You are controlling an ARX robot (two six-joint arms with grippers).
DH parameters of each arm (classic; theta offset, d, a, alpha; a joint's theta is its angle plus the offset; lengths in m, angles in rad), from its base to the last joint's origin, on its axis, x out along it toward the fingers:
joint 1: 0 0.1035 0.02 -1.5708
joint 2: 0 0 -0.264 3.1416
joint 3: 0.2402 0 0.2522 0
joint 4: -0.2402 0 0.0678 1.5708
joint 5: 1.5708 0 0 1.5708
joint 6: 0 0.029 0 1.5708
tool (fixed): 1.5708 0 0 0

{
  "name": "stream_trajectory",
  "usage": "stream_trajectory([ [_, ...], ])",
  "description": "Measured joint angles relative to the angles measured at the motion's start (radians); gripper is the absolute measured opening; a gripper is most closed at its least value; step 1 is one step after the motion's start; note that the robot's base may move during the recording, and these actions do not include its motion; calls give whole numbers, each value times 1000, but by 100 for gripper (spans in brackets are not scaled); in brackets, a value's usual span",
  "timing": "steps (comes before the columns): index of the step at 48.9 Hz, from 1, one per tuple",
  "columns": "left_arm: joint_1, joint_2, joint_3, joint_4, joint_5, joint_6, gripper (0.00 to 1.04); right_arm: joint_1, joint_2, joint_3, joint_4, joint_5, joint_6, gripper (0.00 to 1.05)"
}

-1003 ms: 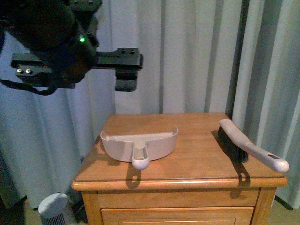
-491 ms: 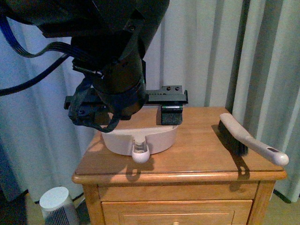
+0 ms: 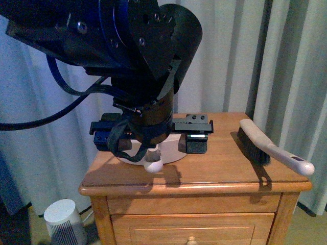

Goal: Clean up trash

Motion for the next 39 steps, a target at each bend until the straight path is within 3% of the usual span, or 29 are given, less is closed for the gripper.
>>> stream_trajectory([
  [39, 37, 79, 6, 98, -4, 71, 97, 0, 0, 0, 0, 0, 0, 97],
])
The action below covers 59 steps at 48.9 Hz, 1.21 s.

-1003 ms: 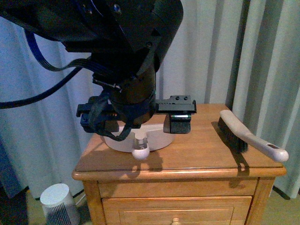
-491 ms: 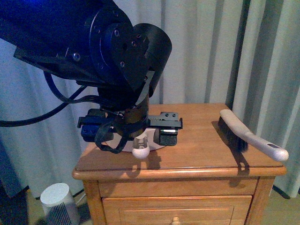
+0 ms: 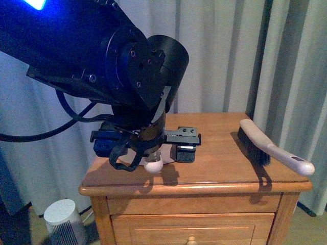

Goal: Clean up trash

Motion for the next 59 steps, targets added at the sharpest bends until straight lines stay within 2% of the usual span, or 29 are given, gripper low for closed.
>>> stream_trajectory([
  [21, 0, 10, -15, 8, 3, 8, 97, 0, 0, 0, 0, 0, 0, 97],
  [44, 0, 10, -31, 5, 27, 5, 30, 0, 0, 0, 0, 0, 0, 97],
  [53, 2, 5, -52, 29, 31, 5, 27, 0, 0, 0, 0, 0, 0, 97],
  [59, 6, -34, -103, 110, 27, 36, 27, 0, 0, 0, 0, 0, 0, 97],
])
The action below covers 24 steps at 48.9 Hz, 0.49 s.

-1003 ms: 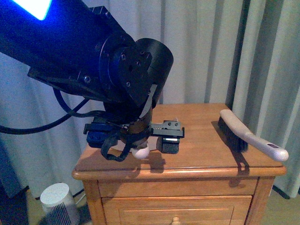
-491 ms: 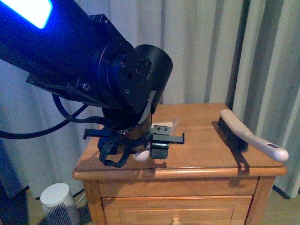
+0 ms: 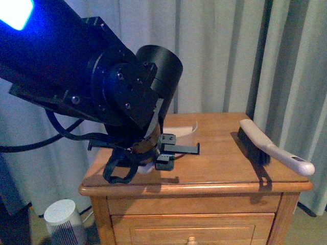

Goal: Clean up trash

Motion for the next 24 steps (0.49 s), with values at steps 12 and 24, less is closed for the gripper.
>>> stream_trajectory([
  [12, 17, -171, -119, 204, 32, 86, 27, 0, 0, 0, 0, 0, 0, 97],
  [24, 44, -414, -345, 481, 87, 235, 27, 0, 0, 0, 0, 0, 0, 97],
])
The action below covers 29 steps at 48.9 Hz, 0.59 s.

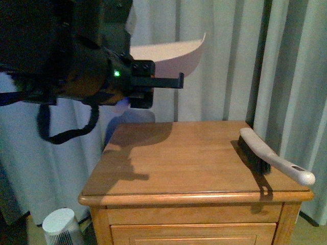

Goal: Clean up trash

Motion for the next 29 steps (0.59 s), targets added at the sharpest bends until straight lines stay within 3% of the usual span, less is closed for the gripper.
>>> stream_trajectory([
  [5, 29, -185, -200, 176, 42, 76, 27, 0, 0, 0, 0, 0, 0, 97],
  [11, 84, -389, -397, 275, 95, 139, 27, 0, 0, 0, 0, 0, 0, 97],
  [18, 205, -640, -607, 257, 187, 162, 27, 0, 0, 0, 0, 0, 0, 97],
  [29, 347, -867, -715, 178, 282, 158, 27, 0, 0, 0, 0, 0, 0, 97],
])
